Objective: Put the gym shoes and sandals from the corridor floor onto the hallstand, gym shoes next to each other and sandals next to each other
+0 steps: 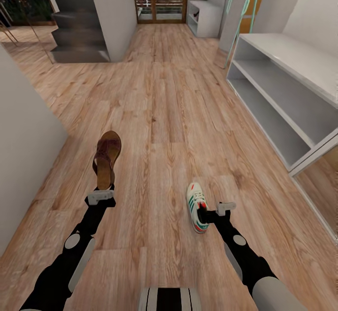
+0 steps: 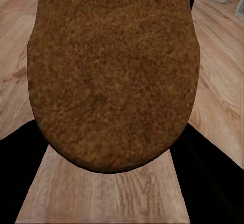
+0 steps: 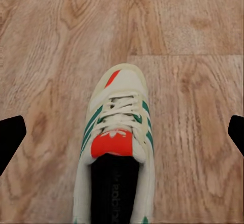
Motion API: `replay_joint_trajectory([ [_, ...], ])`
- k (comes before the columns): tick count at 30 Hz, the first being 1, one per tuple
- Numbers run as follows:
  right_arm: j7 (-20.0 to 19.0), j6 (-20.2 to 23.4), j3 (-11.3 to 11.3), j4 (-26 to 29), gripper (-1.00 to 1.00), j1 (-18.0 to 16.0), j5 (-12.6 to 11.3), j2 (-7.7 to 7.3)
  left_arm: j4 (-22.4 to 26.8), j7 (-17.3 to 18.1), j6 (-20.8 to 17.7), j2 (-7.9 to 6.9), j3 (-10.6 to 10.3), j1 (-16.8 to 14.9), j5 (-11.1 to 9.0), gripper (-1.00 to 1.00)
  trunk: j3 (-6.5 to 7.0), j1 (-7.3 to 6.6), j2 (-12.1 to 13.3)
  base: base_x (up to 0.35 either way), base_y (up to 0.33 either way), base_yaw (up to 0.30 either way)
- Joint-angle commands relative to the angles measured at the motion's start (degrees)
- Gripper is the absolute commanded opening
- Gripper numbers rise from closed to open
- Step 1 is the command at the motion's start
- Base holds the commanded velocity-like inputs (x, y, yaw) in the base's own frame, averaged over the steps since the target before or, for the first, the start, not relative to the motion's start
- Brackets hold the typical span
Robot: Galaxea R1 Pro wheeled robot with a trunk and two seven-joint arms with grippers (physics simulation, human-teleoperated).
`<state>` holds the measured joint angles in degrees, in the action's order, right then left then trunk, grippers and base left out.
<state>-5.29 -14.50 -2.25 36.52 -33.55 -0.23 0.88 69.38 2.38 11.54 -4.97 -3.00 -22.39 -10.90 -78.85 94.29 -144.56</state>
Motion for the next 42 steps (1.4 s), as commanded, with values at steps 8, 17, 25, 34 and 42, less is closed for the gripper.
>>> replay_joint_trajectory([
  [8,-0.18,-0.18,0.05,0.0,1.0,-0.02,-0.03,0.03,-0.03,0.26,0.15,-0.04,-0.08,-0.02,-0.61,-1.0,-0.03,-0.04,-0.01,-0.27,0.0,0.0],
  [17,-0.16,-0.18,0.05,0.04,1.0,-0.02,0.02,0.02,-0.03,0.26,0.15,-0.04,-0.06,-0.02,-0.61,-1.0,-0.12,-0.04,-0.01,-0.026,0.0,0.0],
  [25,-0.16,-0.18,0.05,0.03,1.0,-0.02,0.0,0.0,-0.03,0.26,0.15,-0.04,-0.01,-0.02,-0.61,-1.0,-2.07,0.12,-0.09,0.0,0.0,0.0],
  [34,-0.16,-0.18,0.05,-0.02,1.0,-0.02,-0.01,0.01,-0.03,0.26,0.15,-0.04,0.01,-0.02,-0.61,-1.0,-4.9,0.35,-0.21,0.0,0.0,0.0],
  [42,-0.16,-0.58,0.06,-0.04,1.0,-0.02,0.05,0.04,0.0,0.26,0.15,-0.04,0.01,-0.02,-0.61,-1.0,-7.42,0.56,-0.32,0.0,0.0,0.0],
])
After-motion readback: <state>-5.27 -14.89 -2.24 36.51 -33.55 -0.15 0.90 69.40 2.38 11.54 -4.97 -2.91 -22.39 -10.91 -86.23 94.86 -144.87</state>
